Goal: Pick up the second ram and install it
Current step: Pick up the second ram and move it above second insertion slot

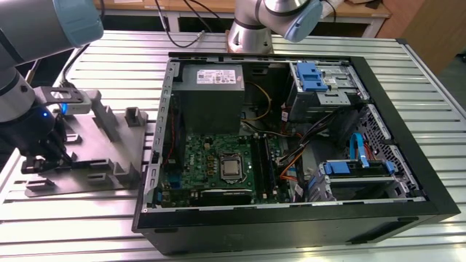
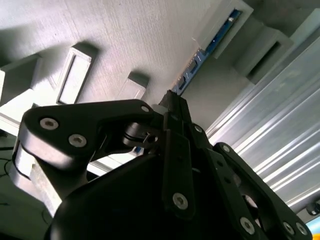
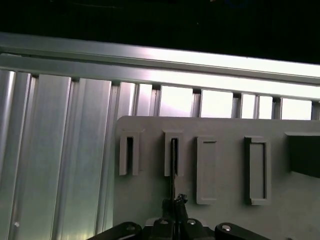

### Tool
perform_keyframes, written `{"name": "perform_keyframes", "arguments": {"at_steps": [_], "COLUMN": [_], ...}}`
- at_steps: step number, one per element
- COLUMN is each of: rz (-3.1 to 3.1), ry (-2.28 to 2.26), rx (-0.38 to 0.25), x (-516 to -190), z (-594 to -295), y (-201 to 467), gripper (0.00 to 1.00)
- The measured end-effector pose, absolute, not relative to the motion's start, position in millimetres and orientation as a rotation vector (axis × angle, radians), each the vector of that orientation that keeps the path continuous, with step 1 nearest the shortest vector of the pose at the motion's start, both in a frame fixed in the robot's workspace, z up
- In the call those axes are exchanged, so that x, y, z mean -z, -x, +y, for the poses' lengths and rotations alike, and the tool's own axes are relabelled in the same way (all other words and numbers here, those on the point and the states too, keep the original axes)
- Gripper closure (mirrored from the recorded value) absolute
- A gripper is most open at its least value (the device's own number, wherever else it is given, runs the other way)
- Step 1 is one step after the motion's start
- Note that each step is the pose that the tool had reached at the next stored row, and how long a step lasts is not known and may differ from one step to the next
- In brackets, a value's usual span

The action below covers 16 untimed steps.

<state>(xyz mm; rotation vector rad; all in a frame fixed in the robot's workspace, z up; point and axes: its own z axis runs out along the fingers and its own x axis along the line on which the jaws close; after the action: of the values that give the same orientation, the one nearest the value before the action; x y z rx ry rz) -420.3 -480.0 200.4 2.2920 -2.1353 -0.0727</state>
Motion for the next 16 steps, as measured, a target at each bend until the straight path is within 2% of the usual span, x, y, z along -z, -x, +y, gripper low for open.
{"name": "perform_keyframes", "arguments": {"at_steps": [16], "rz": [-2.202], "ry": [-2.229], "rx": [0.073], "x": [-199.8], "z": [-480.0], "y": [420.3], "gripper": [0.88]}}
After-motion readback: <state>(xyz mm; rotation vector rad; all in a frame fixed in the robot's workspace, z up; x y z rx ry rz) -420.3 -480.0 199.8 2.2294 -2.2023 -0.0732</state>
